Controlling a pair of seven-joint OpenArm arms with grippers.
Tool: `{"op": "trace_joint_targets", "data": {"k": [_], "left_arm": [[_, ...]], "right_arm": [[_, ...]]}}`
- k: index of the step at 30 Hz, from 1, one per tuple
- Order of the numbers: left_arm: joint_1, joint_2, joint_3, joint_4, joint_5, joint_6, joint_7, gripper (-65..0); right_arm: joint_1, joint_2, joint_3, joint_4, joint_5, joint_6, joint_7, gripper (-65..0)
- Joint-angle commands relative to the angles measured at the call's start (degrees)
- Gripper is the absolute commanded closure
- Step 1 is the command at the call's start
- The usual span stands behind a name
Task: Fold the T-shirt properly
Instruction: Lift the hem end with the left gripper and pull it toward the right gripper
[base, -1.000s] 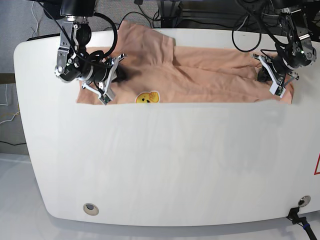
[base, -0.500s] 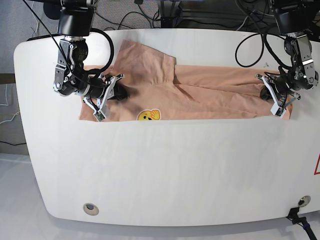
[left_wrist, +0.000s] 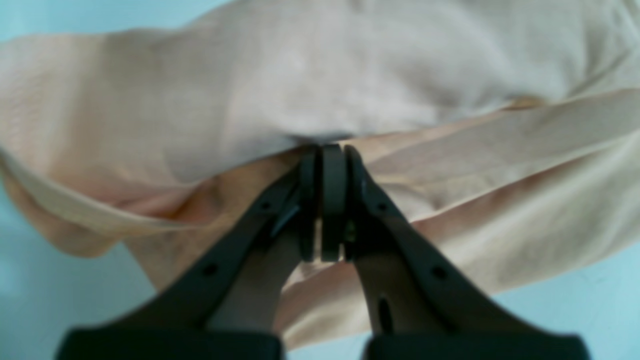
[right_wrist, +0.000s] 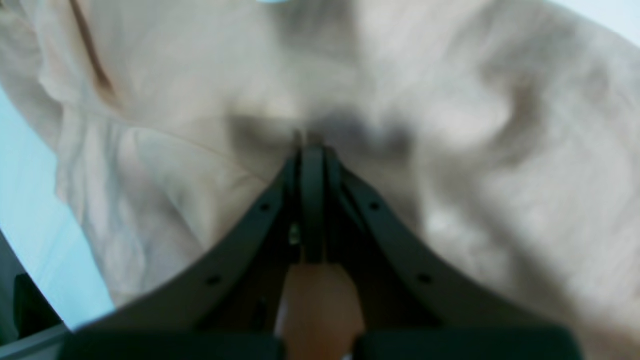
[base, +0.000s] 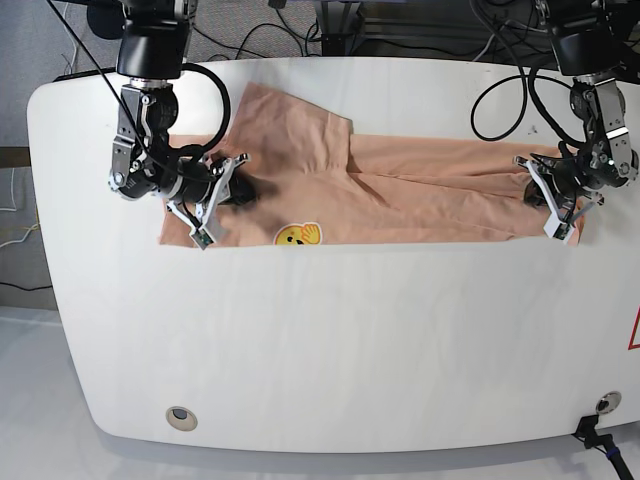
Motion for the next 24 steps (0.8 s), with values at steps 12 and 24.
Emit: {"op": "trace_joint_targets", "data": {"k": [12,24], "left_arm": [[-1.3,-2.1,-4.6,10.3,-0.2,0.1,-0.1,0.0],[-1.2,-3.8,-13.0,7.9,-0.2,0.1,-0.1,-12.4]], "right_arm": [[0.6,-1.1,0.1,12.3,-3.5,-0.9,-6.1,0.0],[1.2,-9.6,0.0,14.7,-4.0,-0.9,-7.5,0.0]]}}
